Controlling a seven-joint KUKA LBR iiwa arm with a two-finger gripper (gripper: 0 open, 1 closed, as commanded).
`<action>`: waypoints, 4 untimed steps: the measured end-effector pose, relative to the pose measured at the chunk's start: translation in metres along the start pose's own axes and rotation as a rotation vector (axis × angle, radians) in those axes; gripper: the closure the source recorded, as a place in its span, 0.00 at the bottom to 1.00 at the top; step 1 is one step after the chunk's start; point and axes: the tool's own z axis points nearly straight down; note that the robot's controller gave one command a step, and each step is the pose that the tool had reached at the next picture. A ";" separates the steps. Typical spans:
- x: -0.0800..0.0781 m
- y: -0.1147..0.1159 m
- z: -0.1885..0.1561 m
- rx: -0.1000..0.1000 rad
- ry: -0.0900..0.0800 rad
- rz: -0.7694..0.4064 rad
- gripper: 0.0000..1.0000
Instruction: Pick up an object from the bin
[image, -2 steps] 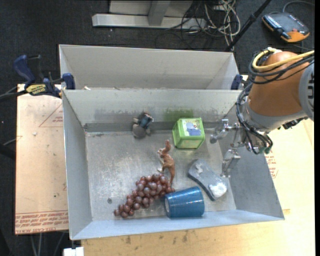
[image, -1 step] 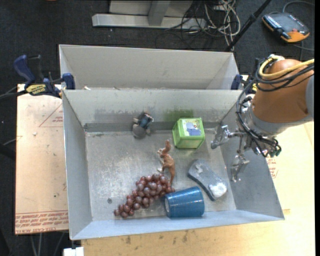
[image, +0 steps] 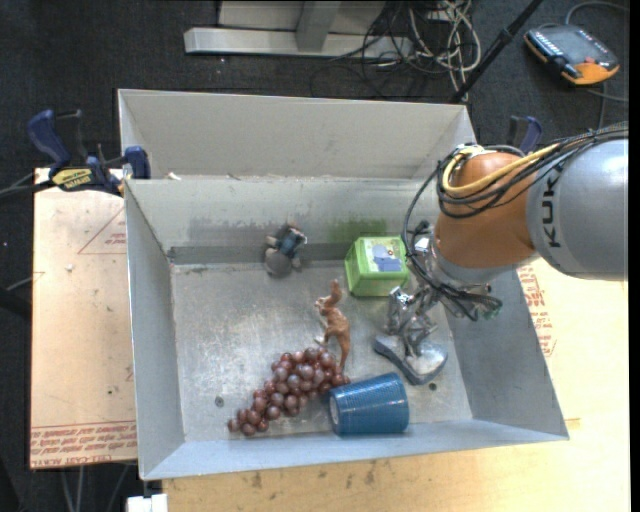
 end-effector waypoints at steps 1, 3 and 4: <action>0.001 0.000 0.000 -0.001 0.002 0.000 1.00; -0.004 0.007 -0.074 -0.006 0.003 0.000 1.00; 0.001 0.005 -0.099 -0.006 0.003 -0.014 1.00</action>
Offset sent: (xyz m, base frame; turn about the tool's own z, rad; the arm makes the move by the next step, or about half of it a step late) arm -0.0039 0.0184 0.1197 0.0030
